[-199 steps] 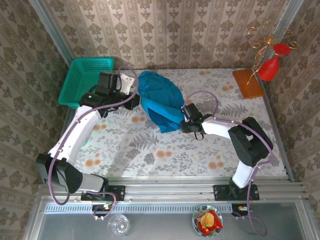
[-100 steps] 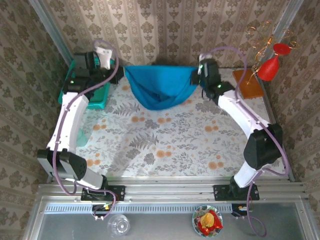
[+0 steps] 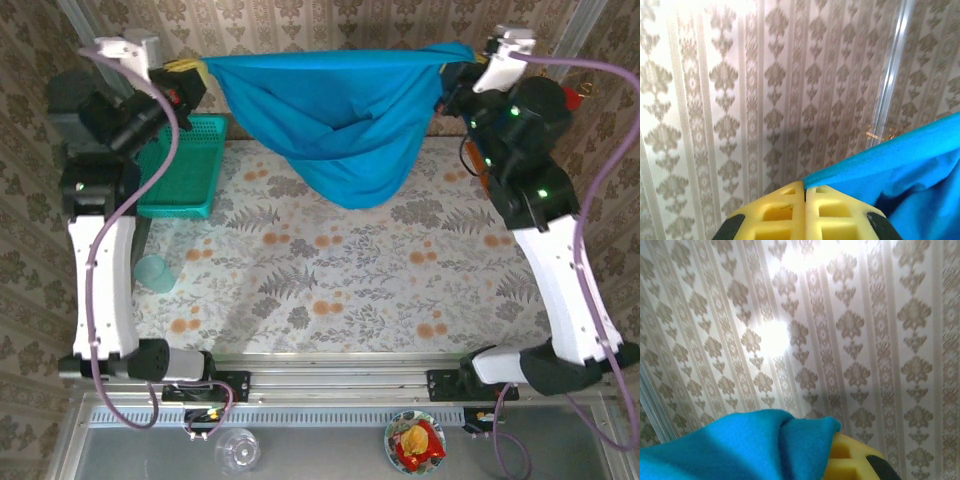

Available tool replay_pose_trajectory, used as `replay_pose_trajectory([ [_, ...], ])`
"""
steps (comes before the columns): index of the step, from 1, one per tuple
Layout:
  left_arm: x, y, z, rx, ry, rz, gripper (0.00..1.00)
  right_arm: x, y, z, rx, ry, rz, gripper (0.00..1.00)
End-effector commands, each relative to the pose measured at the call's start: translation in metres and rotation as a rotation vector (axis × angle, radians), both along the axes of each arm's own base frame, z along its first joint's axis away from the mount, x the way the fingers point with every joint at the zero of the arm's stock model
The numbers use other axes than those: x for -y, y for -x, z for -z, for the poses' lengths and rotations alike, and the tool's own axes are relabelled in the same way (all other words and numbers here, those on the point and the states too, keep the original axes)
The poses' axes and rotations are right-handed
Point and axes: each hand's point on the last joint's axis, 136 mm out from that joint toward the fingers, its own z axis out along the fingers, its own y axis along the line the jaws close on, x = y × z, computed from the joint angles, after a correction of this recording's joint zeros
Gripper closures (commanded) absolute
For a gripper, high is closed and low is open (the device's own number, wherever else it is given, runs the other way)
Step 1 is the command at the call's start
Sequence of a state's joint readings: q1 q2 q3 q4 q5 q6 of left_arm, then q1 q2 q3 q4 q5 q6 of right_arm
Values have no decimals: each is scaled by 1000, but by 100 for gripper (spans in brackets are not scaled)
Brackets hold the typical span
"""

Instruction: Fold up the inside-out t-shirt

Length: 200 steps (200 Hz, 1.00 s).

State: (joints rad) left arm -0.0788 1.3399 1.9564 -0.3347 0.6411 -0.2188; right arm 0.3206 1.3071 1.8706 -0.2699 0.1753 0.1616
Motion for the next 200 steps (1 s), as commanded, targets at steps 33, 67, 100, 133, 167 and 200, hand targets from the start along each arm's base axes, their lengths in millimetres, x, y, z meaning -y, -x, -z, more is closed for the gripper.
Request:
replay_pose_trajectory([
  [33,-19,-79,55,-136,70,-132,100,11,-38,38,-102,23,100,100],
  [67,-16,-137,72,-197,73,-125,100,0,-94,80,-201,23,102,100],
  [100,-12,-146,28,-141,104,-102,100,-6,-104,65,-209,-5,63,100],
  [133,-9,-122,-9,-77,123,-70,100,-4,-81,64,-212,-25,39,100],
  [167,9,-107,29,-169,70,-4,100,-14,-55,131,-361,-55,-53,100],
  [200,41,-83,136,-331,-28,39,100,-44,-29,260,-639,-97,-195,100],
])
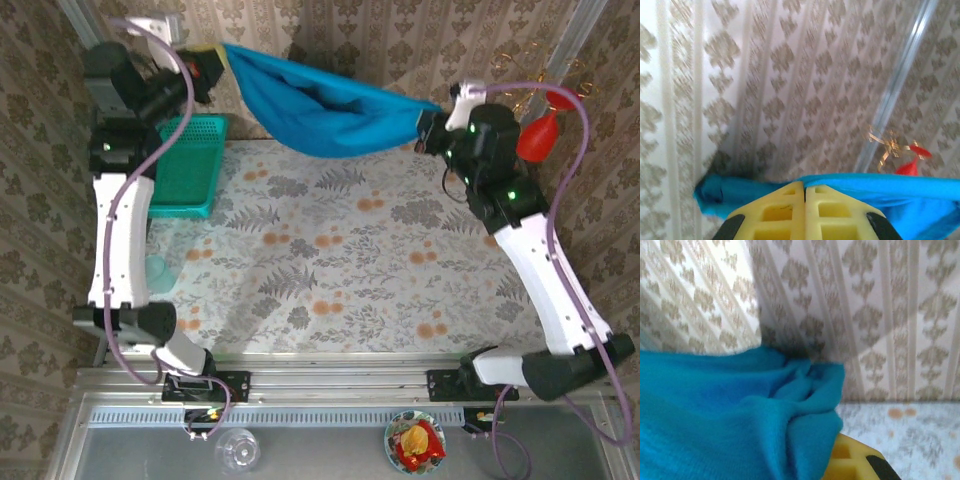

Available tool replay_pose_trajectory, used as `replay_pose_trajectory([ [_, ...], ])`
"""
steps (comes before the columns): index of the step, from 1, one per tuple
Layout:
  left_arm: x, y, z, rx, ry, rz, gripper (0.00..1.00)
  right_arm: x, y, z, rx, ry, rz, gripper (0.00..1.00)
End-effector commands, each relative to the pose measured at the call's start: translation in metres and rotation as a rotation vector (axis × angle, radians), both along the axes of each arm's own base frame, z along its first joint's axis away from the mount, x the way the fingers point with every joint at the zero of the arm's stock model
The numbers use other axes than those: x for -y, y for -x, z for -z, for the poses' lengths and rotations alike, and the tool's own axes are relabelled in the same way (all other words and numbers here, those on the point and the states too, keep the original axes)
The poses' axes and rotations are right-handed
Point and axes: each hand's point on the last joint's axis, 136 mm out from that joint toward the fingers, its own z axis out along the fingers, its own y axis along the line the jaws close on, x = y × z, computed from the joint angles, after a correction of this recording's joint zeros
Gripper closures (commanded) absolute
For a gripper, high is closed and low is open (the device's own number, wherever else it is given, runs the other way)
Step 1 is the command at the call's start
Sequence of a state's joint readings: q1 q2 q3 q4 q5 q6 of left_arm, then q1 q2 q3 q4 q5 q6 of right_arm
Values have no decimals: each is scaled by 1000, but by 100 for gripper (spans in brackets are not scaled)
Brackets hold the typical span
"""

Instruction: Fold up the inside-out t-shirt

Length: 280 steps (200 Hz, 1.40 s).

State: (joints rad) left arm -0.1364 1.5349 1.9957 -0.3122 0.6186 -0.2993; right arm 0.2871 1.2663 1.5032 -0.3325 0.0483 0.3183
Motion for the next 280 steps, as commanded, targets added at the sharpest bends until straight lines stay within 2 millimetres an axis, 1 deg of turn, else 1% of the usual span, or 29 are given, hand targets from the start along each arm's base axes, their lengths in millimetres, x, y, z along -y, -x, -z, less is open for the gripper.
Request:
replay_pose_trajectory([
  [1,15,-6,91,-148,-81,9,100,-24,10,101,-249,-69,-95,100],
  [9,22,0,123,-196,-107,20,100,-32,18,137,-330,-80,-126,100],
  [13,26,3,139,-222,-119,32,100,-35,22,156,-371,-83,-137,98],
  [26,35,12,193,-316,-165,64,100,-41,37,213,-498,-71,-153,84],
  [28,36,13,199,-326,-170,68,100,-41,39,221,-517,-66,-154,82],
  [34,38,17,223,-374,-187,82,100,-42,46,242,-563,-47,-158,76],
  [44,42,20,256,-437,-208,94,100,-41,55,272,-637,-6,-157,67],
  [51,43,23,274,-475,-218,104,100,-42,60,285,-665,26,-166,63],
  [61,47,28,292,-516,-225,132,100,-45,63,295,-671,72,-196,59],
  [77,51,36,311,-567,-234,173,100,-55,62,294,-631,148,-266,55],
  [93,53,43,319,-584,-259,197,100,-75,60,286,-555,240,-367,52],
  [114,53,48,324,-593,-289,212,100,-112,60,275,-449,369,-530,48],
  [117,53,49,324,-593,-292,213,100,-118,59,281,-456,386,-549,48],
  [135,52,51,325,-595,-303,213,100,-151,55,286,-429,463,-654,47],
  [151,50,52,323,-593,-307,205,100,-179,49,292,-404,511,-708,46],
  [164,49,52,319,-584,-311,196,100,-200,45,297,-381,522,-735,44],
  [175,47,52,314,-575,-316,187,100,-216,41,299,-355,520,-739,39],
  [180,46,53,312,-573,-321,184,100,-219,38,302,-353,523,-727,37],
  [187,45,53,310,-571,-328,176,100,-225,35,305,-346,519,-714,28],
  [193,44,53,308,-571,-330,170,100,-226,31,309,-348,521,-690,19],
  [199,43,53,307,-569,-331,165,100,-228,29,311,-341,520,-675,15],
  [217,44,55,302,-564,-321,171,100,-235,26,319,-324,507,-660,13],
  [233,43,57,299,-564,-319,169,100,-234,22,333,-352,517,-646,14],
  [241,42,57,299,-562,-323,163,100,-230,17,339,-362,524,-608,14],
  [258,38,57,298,-560,-336,143,100,-212,6,347,-379,554,-485,16],
  [280,30,56,301,-568,-362,104,100,-187,2,346,-396,563,-399,19],
])
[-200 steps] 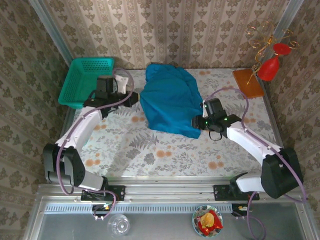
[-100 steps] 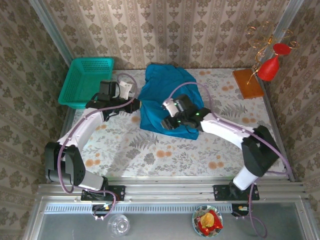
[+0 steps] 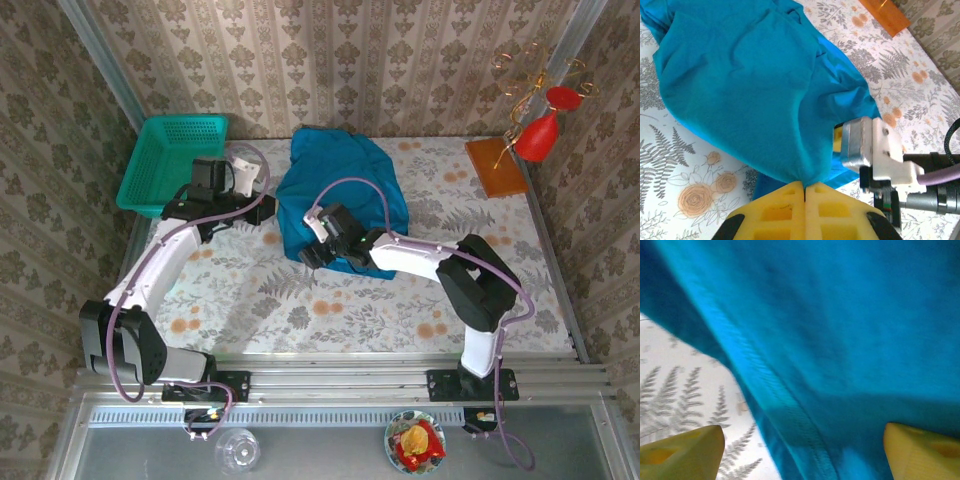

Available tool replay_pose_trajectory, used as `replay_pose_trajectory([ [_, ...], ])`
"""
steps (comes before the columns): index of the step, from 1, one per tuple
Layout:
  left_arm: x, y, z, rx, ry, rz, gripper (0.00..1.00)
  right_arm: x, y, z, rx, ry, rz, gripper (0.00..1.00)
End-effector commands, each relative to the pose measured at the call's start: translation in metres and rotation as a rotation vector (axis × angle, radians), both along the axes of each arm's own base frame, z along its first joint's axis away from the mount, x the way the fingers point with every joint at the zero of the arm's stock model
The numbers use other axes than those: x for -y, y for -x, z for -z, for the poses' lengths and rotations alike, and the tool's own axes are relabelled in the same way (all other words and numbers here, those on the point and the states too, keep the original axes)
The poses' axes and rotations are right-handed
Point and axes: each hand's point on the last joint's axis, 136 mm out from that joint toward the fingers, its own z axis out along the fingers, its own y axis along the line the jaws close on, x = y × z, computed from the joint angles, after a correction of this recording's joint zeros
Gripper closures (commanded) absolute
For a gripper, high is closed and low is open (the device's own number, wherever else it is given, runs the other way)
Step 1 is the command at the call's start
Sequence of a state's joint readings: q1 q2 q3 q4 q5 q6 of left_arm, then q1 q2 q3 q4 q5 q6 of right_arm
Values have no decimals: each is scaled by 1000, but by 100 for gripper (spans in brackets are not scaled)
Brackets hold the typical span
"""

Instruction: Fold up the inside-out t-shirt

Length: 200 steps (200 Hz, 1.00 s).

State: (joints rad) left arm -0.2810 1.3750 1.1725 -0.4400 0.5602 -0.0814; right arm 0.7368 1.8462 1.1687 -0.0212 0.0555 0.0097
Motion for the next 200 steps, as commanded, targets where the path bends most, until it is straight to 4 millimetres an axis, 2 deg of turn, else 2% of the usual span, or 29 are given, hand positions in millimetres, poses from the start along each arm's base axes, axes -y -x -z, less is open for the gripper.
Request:
replay_pose_trajectory([
  [1,-9,1,-17,52,-40,-21,100,31,-18,-4,59,31,158,19],
  [15,-15,0,-15,44,-58,-43,100,46,-18,-8,51,21,191,24],
  [23,-18,-1,-14,40,-65,-53,100,55,-18,-9,44,18,212,30],
  [49,-20,0,-15,39,-62,-57,100,80,-19,-14,7,-23,276,62],
  [65,-19,2,-17,43,-56,-51,100,88,-18,-18,-3,-37,283,76],
  [79,-17,2,-17,41,-46,-41,100,81,-13,-21,-30,-72,220,79],
  [91,-15,2,-20,40,-30,-33,100,59,0,-25,-54,-119,93,73],
  [99,-14,2,-22,42,-23,-29,100,45,8,-26,-49,-125,29,61],
  [109,-14,0,-24,43,-19,-34,100,33,16,-22,-37,-103,-30,38],
  [121,-13,0,-26,47,-15,-36,100,24,18,-14,-31,-66,-59,27],
  [163,-14,1,-35,56,-14,-40,100,27,-3,11,13,23,45,16],
  [185,-16,2,-37,57,-18,-44,100,39,-14,19,41,79,121,16],
  [200,-19,2,-37,60,-27,-51,100,52,-19,16,65,107,182,19],
])
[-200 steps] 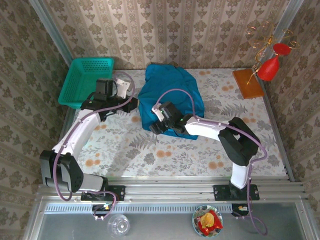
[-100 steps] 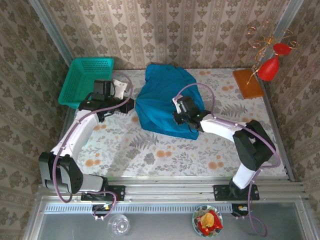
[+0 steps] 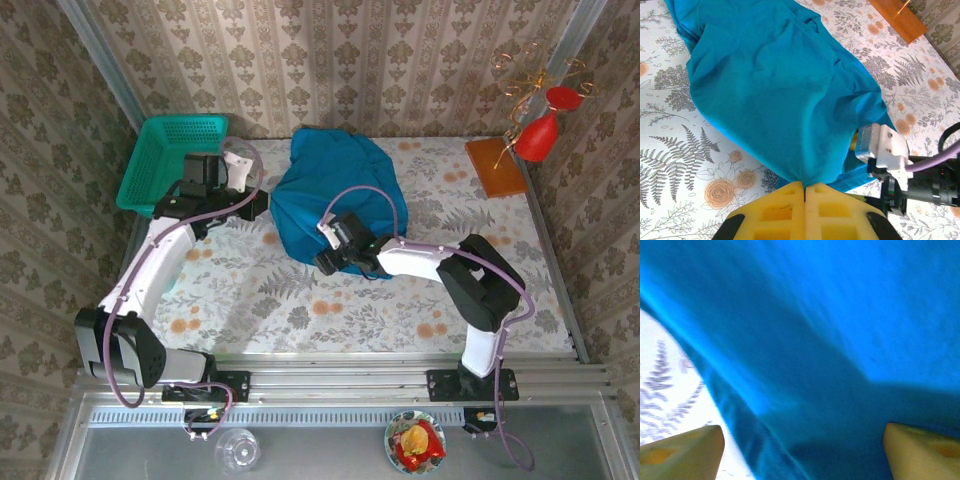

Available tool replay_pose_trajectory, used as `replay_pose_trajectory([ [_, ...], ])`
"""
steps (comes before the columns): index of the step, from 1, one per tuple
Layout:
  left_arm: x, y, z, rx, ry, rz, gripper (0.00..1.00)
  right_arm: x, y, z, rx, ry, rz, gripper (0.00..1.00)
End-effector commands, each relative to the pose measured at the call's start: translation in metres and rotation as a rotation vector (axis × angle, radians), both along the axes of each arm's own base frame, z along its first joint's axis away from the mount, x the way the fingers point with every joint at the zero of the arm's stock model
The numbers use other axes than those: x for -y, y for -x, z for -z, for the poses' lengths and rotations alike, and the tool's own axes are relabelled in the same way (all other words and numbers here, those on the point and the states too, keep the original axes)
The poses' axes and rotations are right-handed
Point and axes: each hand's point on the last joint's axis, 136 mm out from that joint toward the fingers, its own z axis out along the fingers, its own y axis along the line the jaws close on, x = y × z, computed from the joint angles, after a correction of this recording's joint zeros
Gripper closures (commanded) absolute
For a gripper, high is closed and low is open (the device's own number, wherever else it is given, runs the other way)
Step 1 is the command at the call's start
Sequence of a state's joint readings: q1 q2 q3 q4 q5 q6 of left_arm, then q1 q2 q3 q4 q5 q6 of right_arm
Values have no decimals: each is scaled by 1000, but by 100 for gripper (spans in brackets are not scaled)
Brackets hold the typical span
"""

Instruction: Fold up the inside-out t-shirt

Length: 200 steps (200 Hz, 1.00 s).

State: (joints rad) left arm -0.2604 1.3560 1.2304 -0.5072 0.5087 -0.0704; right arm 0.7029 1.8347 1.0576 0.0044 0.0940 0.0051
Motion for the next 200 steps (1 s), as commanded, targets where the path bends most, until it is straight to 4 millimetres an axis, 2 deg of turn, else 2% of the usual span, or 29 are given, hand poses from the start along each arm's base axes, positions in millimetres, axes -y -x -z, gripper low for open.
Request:
replay_pose_trajectory([
  [1,-4,7,-20,35,7,1,100,17,-26,-17,105,42,124,20],
  [15,-7,7,-18,32,-4,-8,100,31,-28,-23,120,45,174,28],
  [37,-10,8,-13,27,-14,-8,100,49,-29,-36,118,5,217,59],
  [61,-10,11,-6,17,-20,-1,100,55,-27,-53,107,-41,203,83],
  [85,-9,13,1,15,-26,11,100,57,-23,-71,91,-66,168,100],
  [112,1,20,12,24,-42,83,100,55,-17,-95,68,-116,140,100],
  [120,5,23,21,23,-68,104,96,55,-15,-101,52,-147,140,100],
  [133,13,28,35,15,-119,130,85,54,-11,-112,25,-203,141,100],
  [146,23,32,48,2,-153,158,68,52,-7,-123,-4,-254,141,100],
  [168,45,39,60,10,-163,215,48,47,-2,-137,-55,-315,152,100],
  [177,50,36,61,29,-159,223,44,46,-1,-142,-74,-338,162,100],
  [183,64,42,59,54,-151,265,42,44,-1,-146,-87,-357,170,100],
  [200,82,43,54,112,-129,306,37,40,0,-157,-121,-406,184,100],
])
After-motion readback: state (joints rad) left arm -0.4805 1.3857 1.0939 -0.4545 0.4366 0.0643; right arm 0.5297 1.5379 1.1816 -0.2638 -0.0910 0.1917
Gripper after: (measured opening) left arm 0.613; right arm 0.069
